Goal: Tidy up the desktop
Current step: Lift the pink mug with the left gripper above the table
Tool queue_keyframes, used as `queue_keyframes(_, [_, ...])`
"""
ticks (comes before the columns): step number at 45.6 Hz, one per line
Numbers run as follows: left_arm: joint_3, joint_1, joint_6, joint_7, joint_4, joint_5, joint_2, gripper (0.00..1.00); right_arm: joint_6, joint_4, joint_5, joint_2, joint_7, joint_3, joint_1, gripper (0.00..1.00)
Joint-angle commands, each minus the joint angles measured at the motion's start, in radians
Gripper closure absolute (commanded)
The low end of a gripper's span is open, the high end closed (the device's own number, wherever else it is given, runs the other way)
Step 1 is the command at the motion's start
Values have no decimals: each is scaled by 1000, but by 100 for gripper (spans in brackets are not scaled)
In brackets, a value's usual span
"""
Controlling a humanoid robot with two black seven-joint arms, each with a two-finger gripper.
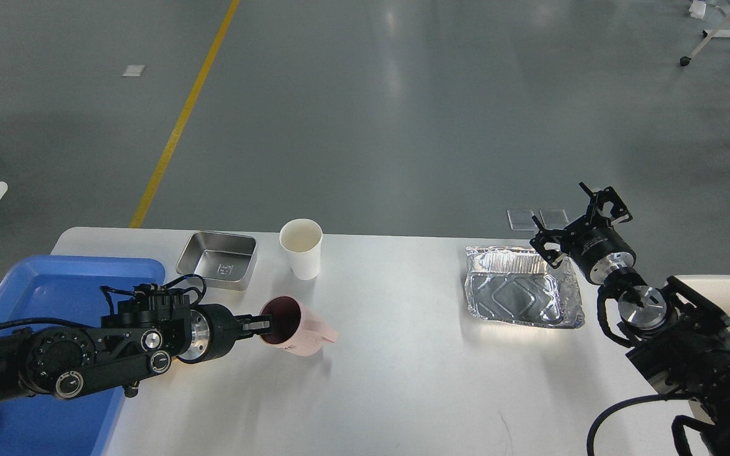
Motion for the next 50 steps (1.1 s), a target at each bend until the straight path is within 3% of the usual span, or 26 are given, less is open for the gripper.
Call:
queue_keyframes(1, [-10, -44, -70, -1, -11, -4, 22, 100, 0, 1, 0, 1, 0, 0, 0, 0])
queue_keyframes(23, [-13, -302, -220, -22, -86, -21, 352, 100, 0, 2, 0, -1, 0, 2, 6, 0])
queue_keyframes(29, [-13, -395, -292, -51, -120, -51, 463, 100, 0, 2, 0, -1, 0, 3, 9, 0])
queue_keyframes(39, [-7, -526, -429, -55, -124, -118, 588, 100, 0, 3, 0, -1, 0, 3, 15, 0])
queue_keyframes(50, [0, -624, -509, -65, -135, -151, 697, 100, 0, 3, 2, 1, 0, 3, 15, 0])
